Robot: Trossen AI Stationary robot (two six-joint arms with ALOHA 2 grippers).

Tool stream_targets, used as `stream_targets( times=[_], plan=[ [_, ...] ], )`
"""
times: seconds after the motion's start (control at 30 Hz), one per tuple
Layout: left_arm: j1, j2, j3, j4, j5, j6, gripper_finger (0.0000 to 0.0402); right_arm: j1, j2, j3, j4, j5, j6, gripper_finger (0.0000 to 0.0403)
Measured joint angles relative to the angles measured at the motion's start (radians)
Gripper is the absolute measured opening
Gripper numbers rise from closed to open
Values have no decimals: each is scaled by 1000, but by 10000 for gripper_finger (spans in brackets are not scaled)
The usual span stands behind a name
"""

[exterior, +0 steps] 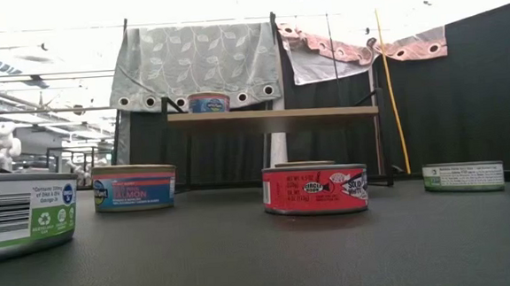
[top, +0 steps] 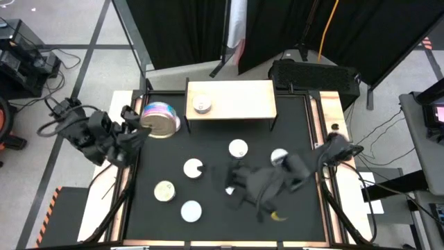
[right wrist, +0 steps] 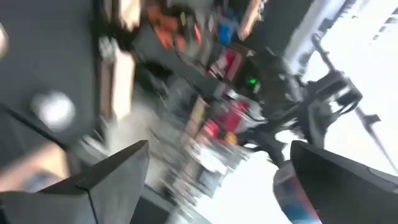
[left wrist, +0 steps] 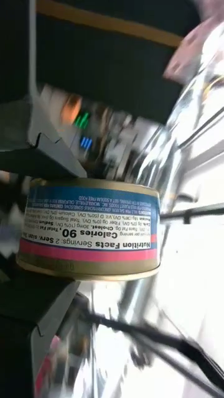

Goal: Stack canned seafood by type on shelf
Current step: Stack the blue pink tuna can on top of the other blue pink tuna can on the shelf

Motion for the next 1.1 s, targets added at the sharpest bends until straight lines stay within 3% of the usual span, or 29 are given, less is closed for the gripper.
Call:
stream_targets(
  times=[0.1, 0.2, 0.3, 0.43, 0.57, 0.83, 1.1],
  plan=[
    [0, -19, 0, -100, 50, -148, 211, 26, 82, 0, 202, 141, -264, 379],
    [0, -21, -1, -189, 72, -263, 211, 32, 166, 0, 520, 209, -560, 379],
    [0, -23, -1, -255, 85, -367, 212, 31, 221, 0, 797, 184, -820, 379],
    [-1, -22, -1, -302, 175, -497, 212, 19, 250, 1, 997, 124, -993, 379],
    [-1, -23, -1, -346, 225, -572, 212, -8, 263, 0, 1044, 107, -1027, 379],
    [0, -24, -1, -395, 225, -589, 212, -50, 262, 0, 1049, 103, -1009, 368],
    [0, -30, -1, -394, 195, -591, 212, -59, 262, 0, 1039, 111, -994, 261]
  ],
)
